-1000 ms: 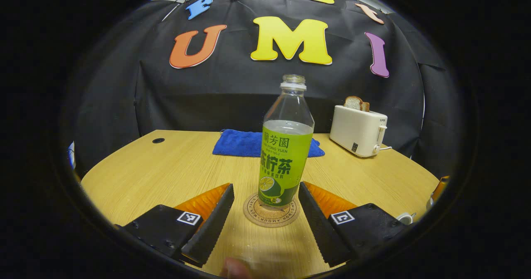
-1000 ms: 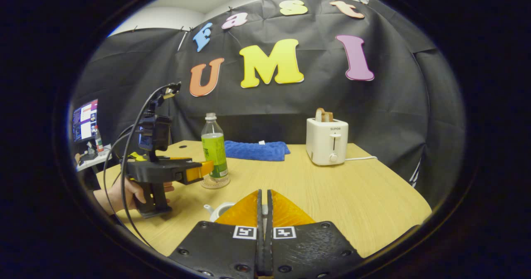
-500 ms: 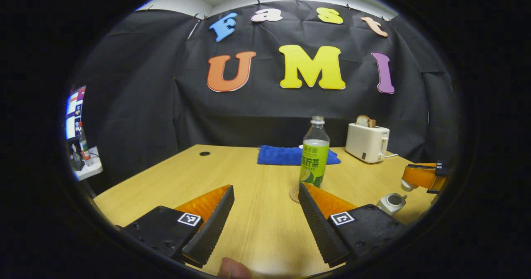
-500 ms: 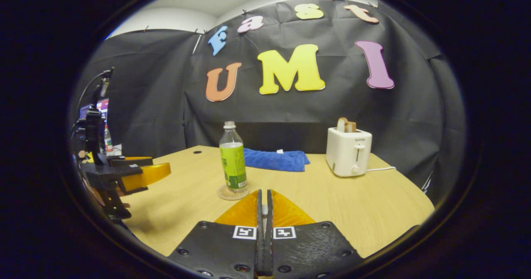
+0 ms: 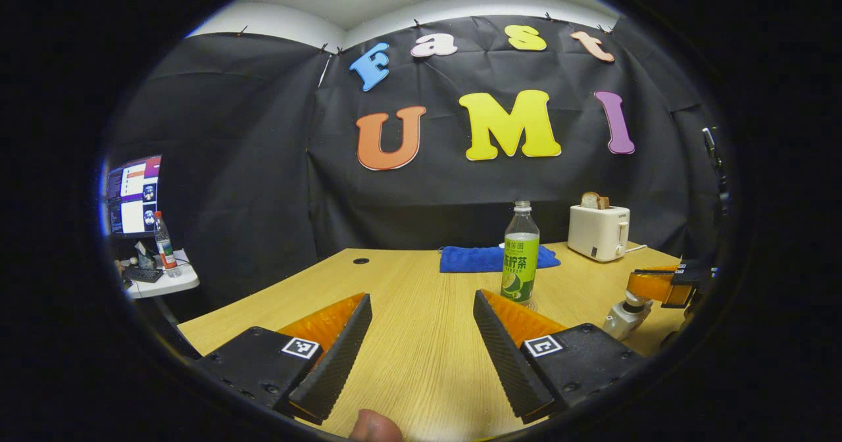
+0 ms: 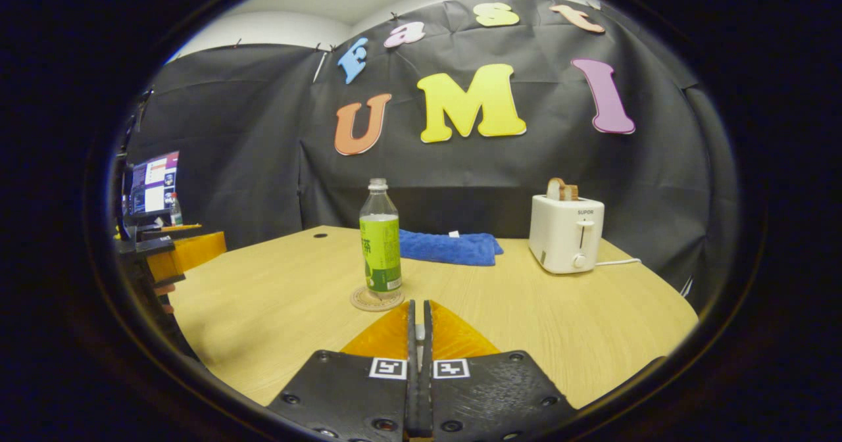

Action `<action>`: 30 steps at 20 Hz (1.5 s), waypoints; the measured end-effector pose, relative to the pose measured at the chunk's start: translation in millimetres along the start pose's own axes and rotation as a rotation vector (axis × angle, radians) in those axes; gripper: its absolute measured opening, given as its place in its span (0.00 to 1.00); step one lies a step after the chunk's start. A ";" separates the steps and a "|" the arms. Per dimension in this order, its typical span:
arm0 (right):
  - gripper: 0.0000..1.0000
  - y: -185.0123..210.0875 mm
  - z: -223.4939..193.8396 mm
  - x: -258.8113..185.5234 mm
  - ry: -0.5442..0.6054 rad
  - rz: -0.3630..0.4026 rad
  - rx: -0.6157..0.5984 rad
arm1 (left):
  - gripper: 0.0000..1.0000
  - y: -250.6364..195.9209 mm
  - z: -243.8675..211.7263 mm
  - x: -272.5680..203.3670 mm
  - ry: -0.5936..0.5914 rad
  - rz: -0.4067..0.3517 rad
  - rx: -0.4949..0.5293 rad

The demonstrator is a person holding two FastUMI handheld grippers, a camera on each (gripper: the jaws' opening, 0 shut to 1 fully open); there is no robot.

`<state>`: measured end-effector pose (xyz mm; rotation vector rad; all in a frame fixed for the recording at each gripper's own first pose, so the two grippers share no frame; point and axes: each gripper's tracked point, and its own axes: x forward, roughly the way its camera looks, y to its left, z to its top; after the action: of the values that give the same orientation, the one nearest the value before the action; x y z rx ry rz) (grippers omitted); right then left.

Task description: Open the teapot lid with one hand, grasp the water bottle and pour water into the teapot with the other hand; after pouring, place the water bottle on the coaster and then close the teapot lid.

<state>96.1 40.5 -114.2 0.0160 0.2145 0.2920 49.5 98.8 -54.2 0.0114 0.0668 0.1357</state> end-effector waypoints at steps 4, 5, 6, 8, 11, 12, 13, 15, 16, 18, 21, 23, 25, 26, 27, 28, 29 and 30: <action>0.00 2.0 -6.9 -1.1 0.006 0.003 0.010 | 0.97 -5.3 4.5 -3.2 -0.005 -0.011 0.003; 0.00 1.9 -6.8 -0.7 0.006 0.001 0.011 | 0.97 -6.8 4.9 -3.2 -0.005 -0.014 0.001; 0.00 0.6 -8.4 -0.5 0.006 -0.001 0.011 | 0.97 -8.3 4.7 -3.8 -0.004 -0.018 0.000; 0.00 -0.2 -9.8 0.4 0.007 -0.004 0.017 | 0.97 -9.2 5.5 -5.3 -0.006 -0.021 0.000; 0.00 -0.2 -11.9 0.4 0.010 -0.007 0.017 | 0.97 -11.2 6.0 -6.3 -0.007 -0.026 0.000; 0.00 0.2 -12.0 0.5 0.008 -0.010 0.013 | 0.97 -12.5 7.5 -7.0 -0.006 -0.029 -0.001; 0.00 -0.7 -12.6 0.3 0.008 -0.017 0.006 | 0.97 -12.7 7.9 -7.2 -0.007 -0.029 -0.001; 0.00 -0.7 -13.9 1.3 0.010 -0.021 0.000 | 0.97 -13.2 8.9 -7.8 -0.007 -0.031 -0.001; 0.00 1.2 -14.3 1.7 0.014 -0.020 -0.001 | 0.97 -14.1 8.5 -7.0 -0.008 -0.030 -0.001; 0.04 1.8 -14.4 3.1 0.010 -0.021 -0.007 | 0.97 -13.9 7.9 -9.7 -0.006 -0.032 -0.003; 0.13 -4.8 3.9 -6.0 -0.032 -0.043 0.007 | 0.97 -18.7 9.7 -10.7 -0.003 -0.038 -0.003; 0.30 -17.0 22.9 -13.7 -0.075 -0.081 0.007 | 0.97 -21.0 13.6 -12.3 -0.008 -0.045 -0.005; 0.60 -26.2 46.1 -22.9 -0.119 -0.115 -0.005 | 0.97 -30.4 19.4 -12.3 -0.012 -0.060 -0.016; 0.79 -32.9 56.7 -27.0 -0.148 -0.140 -0.019 | 0.97 -36.9 24.5 -13.9 -0.016 -0.072 -0.021; 0.98 -36.2 71.0 -42.3 -0.185 -0.162 -0.024 | 0.97 -45.6 30.3 -15.1 -0.023 -0.083 -0.022; 0.97 -37.3 80.6 -49.4 -0.216 -0.175 -0.024 | 0.97 -54.2 37.0 -16.8 -0.039 -0.095 -0.027; 0.92 -36.5 85.7 -58.6 -0.240 -0.180 -0.023 | 0.97 -65.1 43.6 -20.0 -0.053 -0.111 -0.038; 0.96 -37.8 88.3 -68.8 -0.256 -0.190 -0.024 | 0.97 -76.7 49.0 -24.8 -0.063 -0.135 -0.048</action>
<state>61.3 -14.1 -15.4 0.0089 -0.0423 0.1009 38.6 19.2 -4.9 -0.0366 0.0016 0.0015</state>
